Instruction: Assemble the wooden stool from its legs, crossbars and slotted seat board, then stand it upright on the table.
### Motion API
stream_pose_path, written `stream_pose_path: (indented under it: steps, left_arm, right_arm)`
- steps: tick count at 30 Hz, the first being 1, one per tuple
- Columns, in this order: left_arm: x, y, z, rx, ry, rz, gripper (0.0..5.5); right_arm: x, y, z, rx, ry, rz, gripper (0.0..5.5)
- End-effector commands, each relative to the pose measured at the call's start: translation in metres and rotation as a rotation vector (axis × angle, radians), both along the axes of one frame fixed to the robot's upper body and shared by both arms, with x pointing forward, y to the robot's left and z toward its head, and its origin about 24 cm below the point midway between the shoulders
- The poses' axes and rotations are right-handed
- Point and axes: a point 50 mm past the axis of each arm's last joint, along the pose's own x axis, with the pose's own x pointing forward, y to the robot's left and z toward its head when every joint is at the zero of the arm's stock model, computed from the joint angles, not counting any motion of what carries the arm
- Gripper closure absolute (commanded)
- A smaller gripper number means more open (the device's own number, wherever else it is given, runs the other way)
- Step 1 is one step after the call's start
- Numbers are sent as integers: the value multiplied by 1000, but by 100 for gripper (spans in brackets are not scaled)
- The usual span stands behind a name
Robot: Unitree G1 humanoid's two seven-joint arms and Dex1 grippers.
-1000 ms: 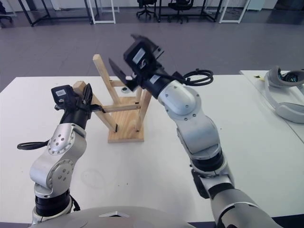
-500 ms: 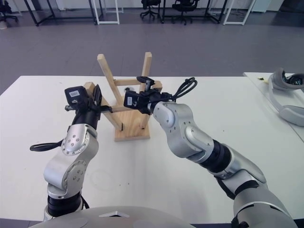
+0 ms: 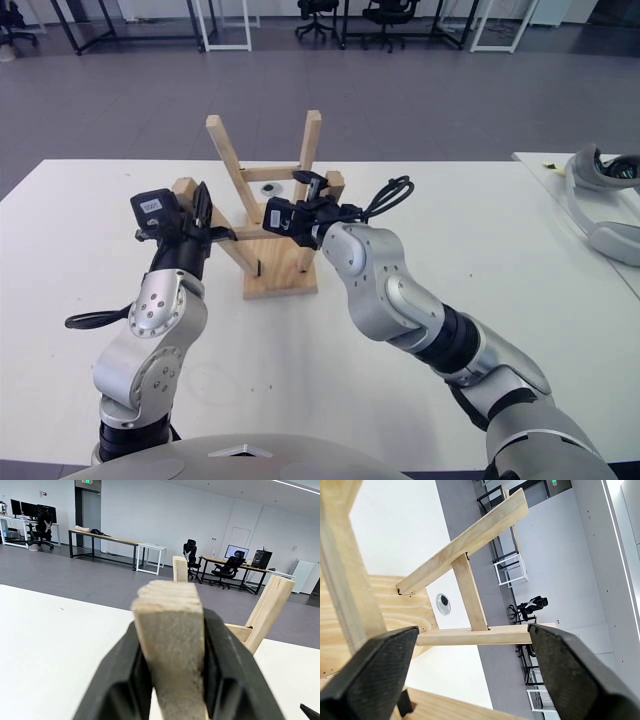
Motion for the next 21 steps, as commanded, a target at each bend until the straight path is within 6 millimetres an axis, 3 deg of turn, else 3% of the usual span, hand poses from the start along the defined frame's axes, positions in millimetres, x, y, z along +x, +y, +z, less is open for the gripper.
stream_pose_path:
  steps: [1, 5, 9, 16, 19, 21]
  left_arm:
    - [-4, -15, -32, -70, 219, 32, 445]
    - [-1, -13, -33, -93, 216, 60, 445]
    - [2, -9, -31, -112, 199, 96, 445]
    - [-2, -2, -32, -95, 200, 133, 445]
    - [-2, 0, -31, -88, 198, 138, 445]
    - [-1, 0, -31, -86, 199, 133, 445]
  right_arm:
    - [-23, -29, -101, -143, 510, -106, 139]
    - [-12, -20, -72, -61, 337, -63, 139]
    - [-14, -4, -39, 85, 145, 71, 139]
    - [-15, -28, 40, 394, -181, 139, 139]
    - [-16, -39, 34, 346, -105, 161, 139]
    - [-16, -42, 23, 213, -110, 178, 139]
